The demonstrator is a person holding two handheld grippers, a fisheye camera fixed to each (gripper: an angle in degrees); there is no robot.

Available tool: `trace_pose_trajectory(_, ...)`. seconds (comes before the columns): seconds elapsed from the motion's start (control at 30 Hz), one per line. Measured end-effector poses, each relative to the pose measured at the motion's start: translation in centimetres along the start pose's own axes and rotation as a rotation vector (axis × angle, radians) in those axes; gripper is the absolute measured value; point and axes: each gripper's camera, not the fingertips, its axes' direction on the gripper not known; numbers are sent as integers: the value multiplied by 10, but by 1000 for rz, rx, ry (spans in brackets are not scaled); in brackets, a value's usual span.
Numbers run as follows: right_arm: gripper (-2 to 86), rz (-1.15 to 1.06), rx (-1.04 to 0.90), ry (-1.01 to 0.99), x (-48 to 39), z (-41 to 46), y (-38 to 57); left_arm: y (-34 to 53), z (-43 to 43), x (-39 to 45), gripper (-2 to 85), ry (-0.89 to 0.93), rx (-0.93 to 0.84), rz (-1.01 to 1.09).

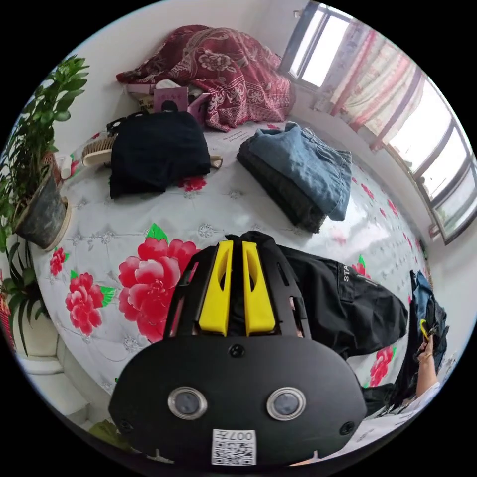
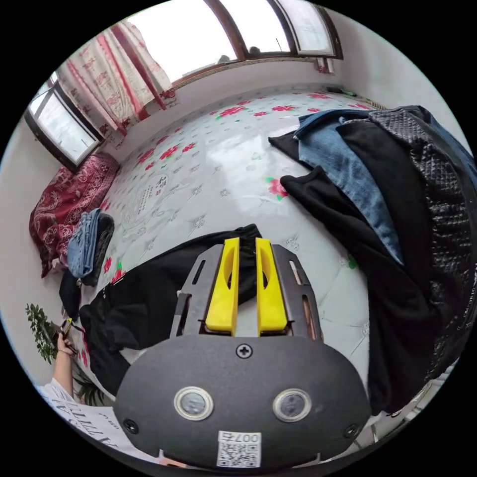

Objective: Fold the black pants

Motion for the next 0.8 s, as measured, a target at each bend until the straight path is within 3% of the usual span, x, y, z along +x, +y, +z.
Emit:
trace_pose_trajectory(0.13, 64, -151, -98, -34, -26, 39, 18, 37, -16, 13, 31, -38, -13, 126)
trace_pose_trajectory(0.23, 73, -293, -230, 78, -44, 80, 27, 68, -12, 19, 20, -74, -100, 156)
trace_pose_trajectory(0.27, 74, -297, -293, 142, -40, 94, 28, 77, -12, 17, 17, -81, -121, 139)
trace_pose_trajectory(0.33, 76, -259, -224, 231, -28, 89, 21, 87, -19, 10, 13, -87, -126, 91)
trace_pose_trajectory(0.5, 81, -84, -222, 293, 6, 65, -7, 107, -66, -34, 14, -84, -27, -101)
trace_pose_trajectory(0.67, 83, -5, -7, -6, 6, -22, 39, 130, -87, -80, 40, -96, -55, -242)
trace_pose_trajectory(0.8, 87, 48, -45, -175, 25, -83, 132, 153, -102, -109, 62, -57, -69, -292)
